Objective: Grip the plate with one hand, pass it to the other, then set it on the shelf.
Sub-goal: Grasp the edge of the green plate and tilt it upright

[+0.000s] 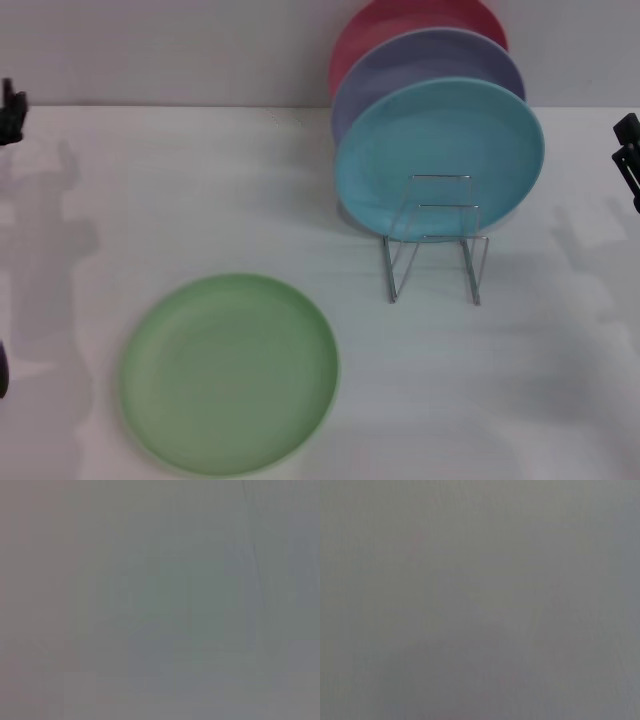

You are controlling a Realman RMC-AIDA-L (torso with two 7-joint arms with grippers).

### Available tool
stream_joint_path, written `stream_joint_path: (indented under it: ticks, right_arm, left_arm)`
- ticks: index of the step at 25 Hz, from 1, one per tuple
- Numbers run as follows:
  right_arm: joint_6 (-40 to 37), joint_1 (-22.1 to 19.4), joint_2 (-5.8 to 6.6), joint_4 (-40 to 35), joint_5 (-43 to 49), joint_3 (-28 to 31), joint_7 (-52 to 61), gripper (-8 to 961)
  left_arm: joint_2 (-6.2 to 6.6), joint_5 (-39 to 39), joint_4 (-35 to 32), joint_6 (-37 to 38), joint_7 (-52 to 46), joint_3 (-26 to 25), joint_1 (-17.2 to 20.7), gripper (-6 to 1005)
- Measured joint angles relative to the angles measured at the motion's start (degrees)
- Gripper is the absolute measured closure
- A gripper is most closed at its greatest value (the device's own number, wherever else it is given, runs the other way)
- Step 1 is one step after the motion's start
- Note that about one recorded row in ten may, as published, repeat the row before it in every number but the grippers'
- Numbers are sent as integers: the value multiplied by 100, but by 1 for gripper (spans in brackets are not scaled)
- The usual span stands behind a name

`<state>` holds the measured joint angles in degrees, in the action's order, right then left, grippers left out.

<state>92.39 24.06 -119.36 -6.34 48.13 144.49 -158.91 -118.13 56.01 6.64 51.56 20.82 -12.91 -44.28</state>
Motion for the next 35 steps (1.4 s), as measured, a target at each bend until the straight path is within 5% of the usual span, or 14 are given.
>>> stream_joint_path:
  ticks: [7,13,27,31,35]
  right_arm:
    - [-7,-39,0,19,3,0,0,173]
    - [-21,-58,0,21,4,19,0,174]
    - [-197,23,0,45,3,42,-32,173]
    - [-219,31,0,46,3,45,-34,173]
    - [-231,31,-5,46,3,42,-35,173]
  left_arm:
    - [178,400,-85,-952,-1073,50,-308,199]
    - [121,1159,-306,-629,-2028,55,-190,199]
    - [8,2943,-363,3536,-3846,69,882,200]
    - [-13,3235,-367,4055,-3741,73,958,200]
    - [-30,3234,-34,4015,-2551,-114,963,200]
